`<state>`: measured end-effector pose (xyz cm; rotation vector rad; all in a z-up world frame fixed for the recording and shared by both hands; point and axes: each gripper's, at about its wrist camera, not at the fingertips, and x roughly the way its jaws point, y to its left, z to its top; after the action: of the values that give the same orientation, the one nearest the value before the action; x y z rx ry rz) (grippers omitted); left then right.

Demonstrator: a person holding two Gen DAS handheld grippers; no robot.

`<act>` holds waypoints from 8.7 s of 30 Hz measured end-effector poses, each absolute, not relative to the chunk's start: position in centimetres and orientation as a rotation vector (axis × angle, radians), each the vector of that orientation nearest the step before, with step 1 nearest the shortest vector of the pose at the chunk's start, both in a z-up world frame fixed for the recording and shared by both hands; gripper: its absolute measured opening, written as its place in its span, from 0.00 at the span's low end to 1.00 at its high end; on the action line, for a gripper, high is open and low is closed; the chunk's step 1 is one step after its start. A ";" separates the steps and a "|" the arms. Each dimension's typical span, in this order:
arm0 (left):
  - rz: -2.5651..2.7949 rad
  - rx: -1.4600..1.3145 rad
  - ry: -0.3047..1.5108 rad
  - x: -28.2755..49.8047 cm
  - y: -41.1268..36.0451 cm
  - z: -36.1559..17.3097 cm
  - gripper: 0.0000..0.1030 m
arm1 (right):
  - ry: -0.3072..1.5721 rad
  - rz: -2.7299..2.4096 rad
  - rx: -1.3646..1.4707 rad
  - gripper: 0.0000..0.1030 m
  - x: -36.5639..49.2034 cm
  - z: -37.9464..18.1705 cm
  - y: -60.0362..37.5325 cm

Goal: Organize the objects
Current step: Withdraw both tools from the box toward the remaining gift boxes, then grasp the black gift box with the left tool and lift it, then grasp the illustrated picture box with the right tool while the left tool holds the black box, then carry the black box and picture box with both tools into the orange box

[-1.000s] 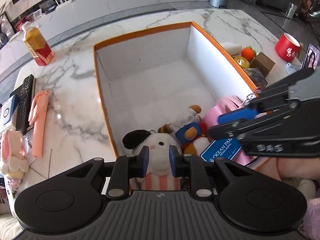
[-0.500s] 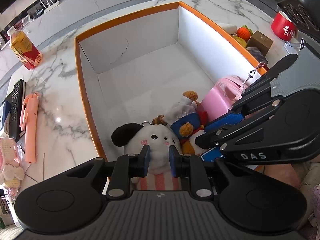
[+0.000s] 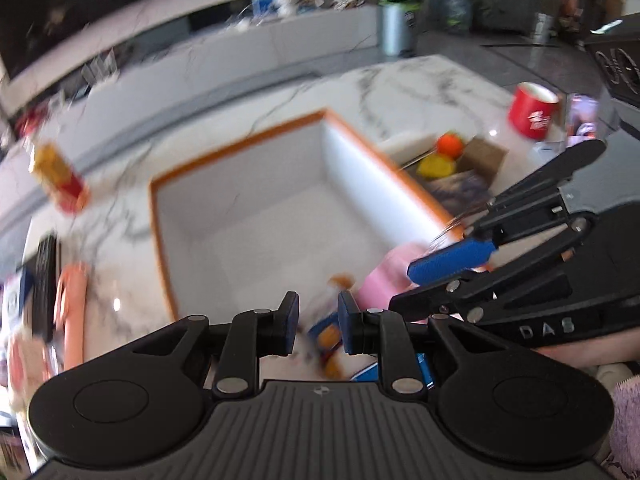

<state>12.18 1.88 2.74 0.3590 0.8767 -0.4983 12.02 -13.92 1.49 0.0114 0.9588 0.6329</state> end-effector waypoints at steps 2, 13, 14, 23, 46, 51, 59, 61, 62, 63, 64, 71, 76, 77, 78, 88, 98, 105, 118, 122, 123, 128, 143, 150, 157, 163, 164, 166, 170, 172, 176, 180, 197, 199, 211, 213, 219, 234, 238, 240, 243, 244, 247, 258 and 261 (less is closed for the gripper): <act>-0.546 0.394 0.847 11.8 0.3 3.2 0.27 | 0.923 0.592 0.029 0.33 11.5 2.2 -15.8; -0.721 0.680 0.752 10.7 -9.4 1.2 0.51 | 0.890 0.341 0.086 0.55 11.2 0.7 -25.6; -0.727 0.704 0.751 10.9 -10.0 0.8 0.53 | 0.896 0.320 0.084 0.55 11.4 0.1 -26.2; -0.790 0.970 0.732 14.0 -15.6 -3.2 0.71 | 0.944 0.228 0.102 0.63 14.6 -4.6 -30.6; -0.541 0.694 1.192 26.8 -20.5 -8.2 0.76 | 0.977 0.196 0.334 0.54 19.7 -9.7 -35.8; -0.478 0.653 1.261 27.7 -21.0 -8.5 0.79 | 0.984 0.203 0.348 0.54 19.7 -9.9 -35.9; -0.466 0.593 1.307 28.9 -20.8 -8.3 0.71 | 0.990 0.220 0.350 0.54 19.6 -9.9 -35.8; -0.477 0.629 1.267 29.1 -20.8 -7.8 0.59 | 0.988 0.221 0.353 0.54 19.5 -9.9 -35.8; -0.482 0.635 1.263 29.3 -20.8 -7.7 0.60 | 0.987 0.222 0.354 0.54 19.5 -9.8 -35.8; -0.491 0.636 1.272 29.6 -20.9 -7.6 0.59 | 0.986 0.221 0.355 0.54 19.5 -9.8 -35.8; -0.498 0.637 1.277 29.9 -20.9 -7.7 0.58 | 0.986 0.222 0.355 0.54 19.5 -9.8 -35.8; -0.546 0.586 1.315 29.6 -21.2 -8.0 0.21 | 0.981 0.223 0.352 0.54 19.5 -9.7 -35.9; -0.594 0.556 1.414 27.6 -20.9 -10.5 0.15 | 0.999 0.227 0.328 0.54 19.4 -9.5 -35.6; -0.595 0.544 1.426 27.3 -20.7 -10.7 0.14 | 1.003 0.232 0.322 0.54 19.4 -9.4 -35.5; -0.601 0.526 1.434 27.0 -20.6 -10.7 0.14 | 1.006 0.233 0.316 0.55 19.3 -9.4 -35.4; -0.719 0.645 1.353 24.2 -20.5 -8.6 0.61 | 1.008 0.194 0.278 0.59 18.7 -8.9 -35.1; -0.980 1.075 1.205 18.9 -20.7 -8.6 0.87 | 1.017 0.236 0.258 0.82 18.6 -8.7 -34.4; -1.020 1.197 1.223 18.2 -19.9 -9.7 0.90 | 1.064 0.208 0.241 0.85 18.7 -10.2 -33.0; -0.863 1.008 1.297 20.5 -20.3 -10.5 0.90 | 0.966 0.139 0.177 0.92 18.6 -10.7 -32.0; -0.722 0.864 1.361 21.2 -20.3 -10.4 0.90 | 1.007 0.146 0.128 0.91 18.6 -10.4 -32.4; -0.701 0.829 1.369 21.2 -20.4 -10.3 0.90 | 1.011 0.147 0.102 0.91 18.5 -10.3 -32.4; -0.611 0.738 1.390 20.9 -21.3 -10.3 0.90 | 1.017 0.144 -0.029 0.91 17.6 -9.6 -32.3; -0.848 0.731 1.211 20.0 -20.7 -9.7 0.89 | 1.077 0.077 0.086 0.65 15.0 -9.1 -36.5; -0.783 0.722 1.194 19.7 -21.2 -8.4 0.89 | 1.033 0.063 0.191 0.72 14.7 -8.0 -36.8; -0.629 0.824 1.098 21.0 -21.9 -7.1 0.89 | 1.046 0.030 0.220 0.58 15.0 -8.5 -36.8; -0.631 0.771 1.094 23.2 -22.8 -7.3 0.89 | 1.056 0.042 0.185 0.54 15.2 -9.0 -36.3; -0.640 0.777 1.098 23.1 -23.0 -7.6 0.89 | 1.059 0.043 0.183 0.54 15.2 -9.0 -36.2; -0.669 0.781 1.115 22.8 -23.2 -7.9 0.88 | 1.065 0.045 0.186 0.54 15.2 -9.0 -36.2; -0.688 0.777 1.114 22.2 -23.0 -8.2 0.88 | 1.076 0.043 0.200 0.45 15.4 -9.4 -36.3; -0.714 0.734 1.141 22.0 -22.7 -8.3 0.88 | 1.082 0.041 0.199 0.33 15.5 -9.6 -36.3; -0.755 0.710 1.172 20.5 -22.4 -8.6 0.88 | 1.082 -0.001 0.171 0.24 15.3 -9.5 -36.5; -0.769 0.621 1.221 19.4 -21.9 -8.7 0.88 | 1.069 -0.031 0.177 0.25 15.1 -9.3 -37.1; -0.704 0.678 1.168 18.8 -20.7 -9.2 0.89 | 1.011 0.074 0.201 0.68 14.8 -8.5 -34.6; -0.710 0.705 1.166 18.6 -20.7 -9.4 0.90 | 1.023 0.083 0.195 0.71 14.8 -9.0 -34.1; -0.696 0.778 1.171 18.2 -21.4 -10.2 0.91 | 1.029 0.074 0.105 0.70 15.1 -10.1 -33.0; -0.694 0.786 1.166 18.1 -21.4 -10.2 0.90 | 1.024 0.099 0.098 0.60 15.0 -10.0 -32.8; -0.679 0.731 1.133 18.0 -20.7 -9.6 0.88 | 1.028 0.086 0.120 0.59 14.8 -9.8 -33.0; -0.740 0.576 0.922 14.9 -15.2 0.1 0.88 | 0.912 0.145 0.220 0.59 11.7 -2.4 -31.9; -0.715 0.590 0.885 14.6 -11.7 3.0 0.88 | 0.867 0.223 0.246 0.59 11.2 1.0 -30.1; -0.686 0.618 0.877 14.7 -10.0 3.8 0.88 | 0.849 0.266 0.247 0.59 11.3 2.6 -28.7; -0.642 0.662 0.861 15.0 -7.5 4.0 0.88 | 0.845 0.338 0.264 0.59 12.1 4.3 -26.4; -0.631 0.668 0.864 15.3 -6.7 3.9 0.88 | 0.850 0.357 0.267 0.59 12.5 4.7 -25.5; -0.613 0.696 0.872 16.3 -4.8 3.1 0.88 | 0.865 0.403 0.251 0.59 13.9 5.5 -22.5; -0.693 0.757 0.935 21.9 -1.5 -2.6 0.88 | 1.025 0.356 0.024 0.59 22.0 1.7 -12.0; -0.742 0.793 0.964 23.2 -1.4 -3.9 0.89 | 1.053 0.339 -0.072 0.59 23.3 0.3 -10.6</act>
<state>23.24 -1.42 -3.94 0.7934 0.9638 -0.7419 23.34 -10.56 0.34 -0.0724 1.0533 0.3394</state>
